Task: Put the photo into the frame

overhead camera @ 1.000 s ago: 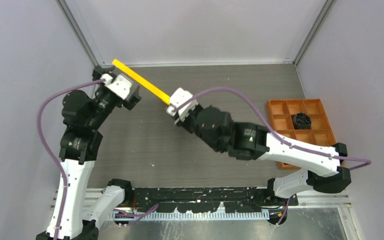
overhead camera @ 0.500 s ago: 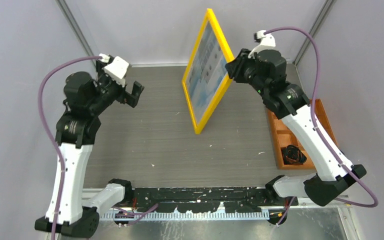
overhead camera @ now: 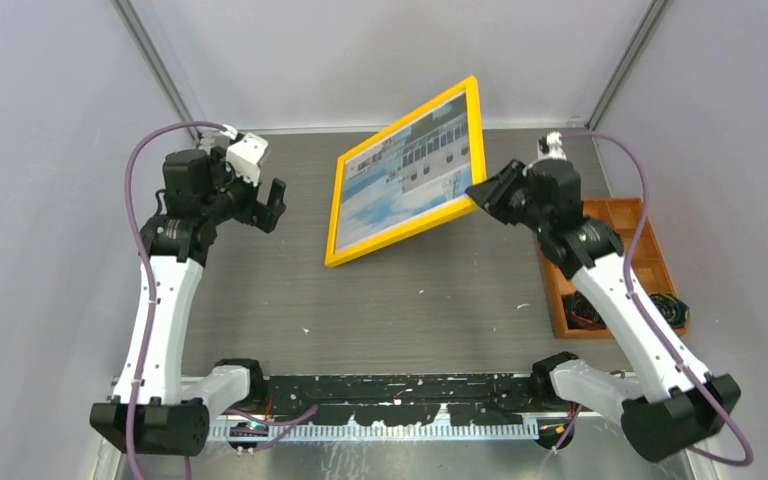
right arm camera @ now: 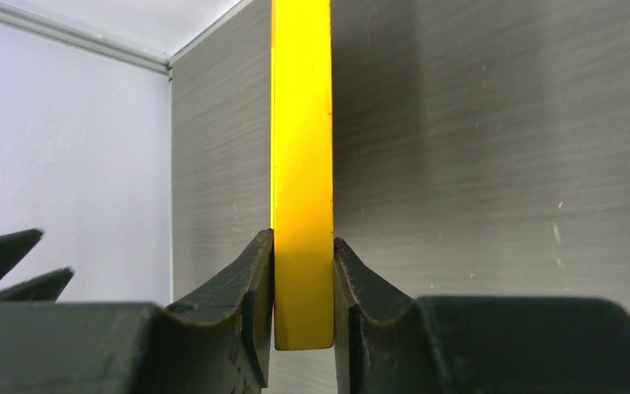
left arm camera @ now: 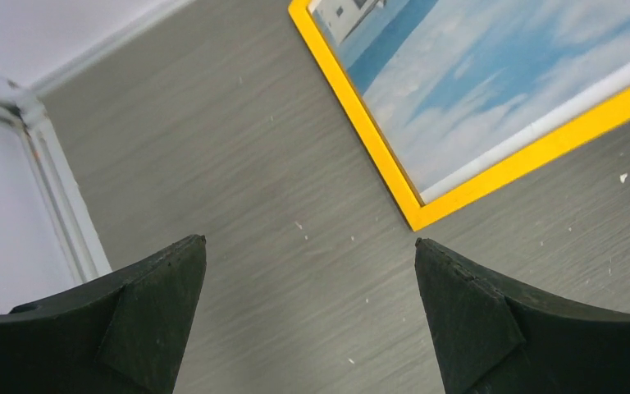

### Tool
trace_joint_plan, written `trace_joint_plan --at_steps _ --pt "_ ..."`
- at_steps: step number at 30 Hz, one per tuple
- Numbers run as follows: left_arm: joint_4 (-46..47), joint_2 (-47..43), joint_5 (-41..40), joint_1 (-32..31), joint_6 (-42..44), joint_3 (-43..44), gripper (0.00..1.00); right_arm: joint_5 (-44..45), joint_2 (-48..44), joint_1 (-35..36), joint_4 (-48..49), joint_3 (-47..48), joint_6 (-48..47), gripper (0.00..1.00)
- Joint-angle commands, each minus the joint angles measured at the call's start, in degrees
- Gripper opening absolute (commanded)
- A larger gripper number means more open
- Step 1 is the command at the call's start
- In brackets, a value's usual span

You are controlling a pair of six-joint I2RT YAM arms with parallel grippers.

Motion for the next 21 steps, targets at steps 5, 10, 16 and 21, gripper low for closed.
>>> trace_joint_plan --at_steps 5,10,16,21 --pt "-3.32 7.68 9.04 11.7 1.79 -2.79 1.0 -8.64 -16.49 0.56 16.38 -25.79 6.23 0.01" --pt "1.89 6.16 10.35 14.41 1.76 -8.29 1.0 -7.97 -22.29 0.58 18.91 -36.96 8.39 0.01" --pt "4.73 5.83 9.97 14.47 1.2 -14.09 1.0 -9.07 -18.42 0.58 28.11 -44.31 8.7 0.05" --pt "8.77 6.95 8.83 14.39 0.91 -18.45 1.0 -14.16 -4.5 0.52 34.92 -45.83 6.78 0.09"
